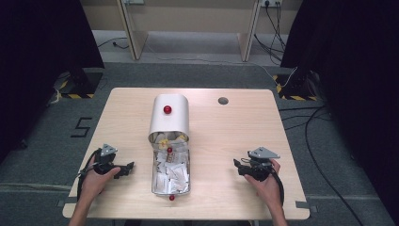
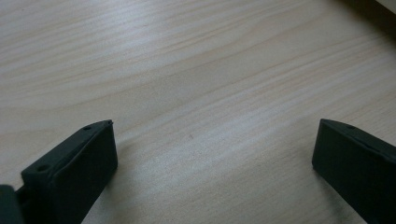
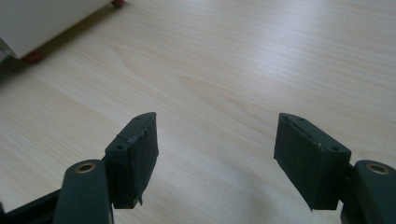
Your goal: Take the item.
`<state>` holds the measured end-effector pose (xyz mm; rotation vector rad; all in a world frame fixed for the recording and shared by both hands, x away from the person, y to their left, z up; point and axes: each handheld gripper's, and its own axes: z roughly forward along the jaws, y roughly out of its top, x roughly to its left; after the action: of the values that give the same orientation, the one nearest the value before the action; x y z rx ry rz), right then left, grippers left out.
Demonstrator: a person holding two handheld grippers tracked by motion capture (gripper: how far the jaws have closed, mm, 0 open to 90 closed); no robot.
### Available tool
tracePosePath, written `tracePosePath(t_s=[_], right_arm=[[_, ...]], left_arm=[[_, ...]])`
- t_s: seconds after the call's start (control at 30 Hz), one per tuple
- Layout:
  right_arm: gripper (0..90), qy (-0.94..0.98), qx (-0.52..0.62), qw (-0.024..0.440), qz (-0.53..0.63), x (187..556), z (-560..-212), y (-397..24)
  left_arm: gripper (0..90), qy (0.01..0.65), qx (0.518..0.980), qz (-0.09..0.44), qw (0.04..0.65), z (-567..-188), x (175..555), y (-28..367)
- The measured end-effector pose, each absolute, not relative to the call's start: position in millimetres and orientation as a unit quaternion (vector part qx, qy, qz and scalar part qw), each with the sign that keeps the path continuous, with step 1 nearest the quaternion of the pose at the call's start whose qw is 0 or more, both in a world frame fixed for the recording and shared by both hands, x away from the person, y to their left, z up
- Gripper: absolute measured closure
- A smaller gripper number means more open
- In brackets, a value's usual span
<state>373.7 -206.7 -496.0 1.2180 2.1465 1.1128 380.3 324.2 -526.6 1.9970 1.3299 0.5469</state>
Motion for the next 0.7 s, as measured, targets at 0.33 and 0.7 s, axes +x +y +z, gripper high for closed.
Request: tracePosePath(t_s=[0.33,0.7], right_arm=[[32.7,0.78,0.405,0.216,0.425,363.1,-479.7,-187.3],[34.5,0.791,0.352,0.212,0.453,345.8,-458.7,-160.0]], left_arm=[[0.0,0.51,0.765,0.209,0.334,-526.6,380.4,324.2],[0.0,0.509,0.765,0.21,0.334,-526.6,380.4,324.2]])
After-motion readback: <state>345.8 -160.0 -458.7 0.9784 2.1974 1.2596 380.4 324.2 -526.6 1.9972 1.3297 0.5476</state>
